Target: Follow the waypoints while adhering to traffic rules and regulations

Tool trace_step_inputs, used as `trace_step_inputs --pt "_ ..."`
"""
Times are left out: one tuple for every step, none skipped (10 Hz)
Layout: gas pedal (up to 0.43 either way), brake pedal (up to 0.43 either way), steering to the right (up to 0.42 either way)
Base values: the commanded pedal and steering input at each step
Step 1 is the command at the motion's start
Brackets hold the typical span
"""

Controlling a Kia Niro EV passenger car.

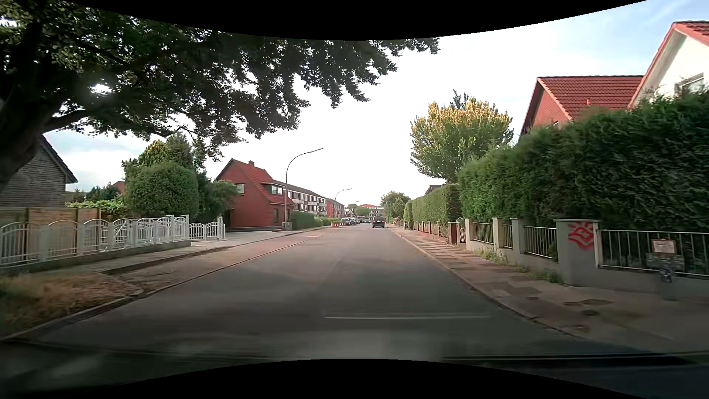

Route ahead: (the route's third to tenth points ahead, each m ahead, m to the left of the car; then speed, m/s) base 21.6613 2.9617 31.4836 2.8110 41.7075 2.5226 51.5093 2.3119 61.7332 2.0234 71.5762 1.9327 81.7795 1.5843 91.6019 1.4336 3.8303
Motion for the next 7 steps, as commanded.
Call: trace_step_inputs --pt "0.138 0.0 -0.001" --pt "0.138 0.0 -0.001" --pt "0.138 0.0 0.0" --pt "0.138 0.0 0.001" --pt "0.138 0.0 0.001" --pt "0.138 0.0 0.001" --pt "0.138 0.0 0.003"
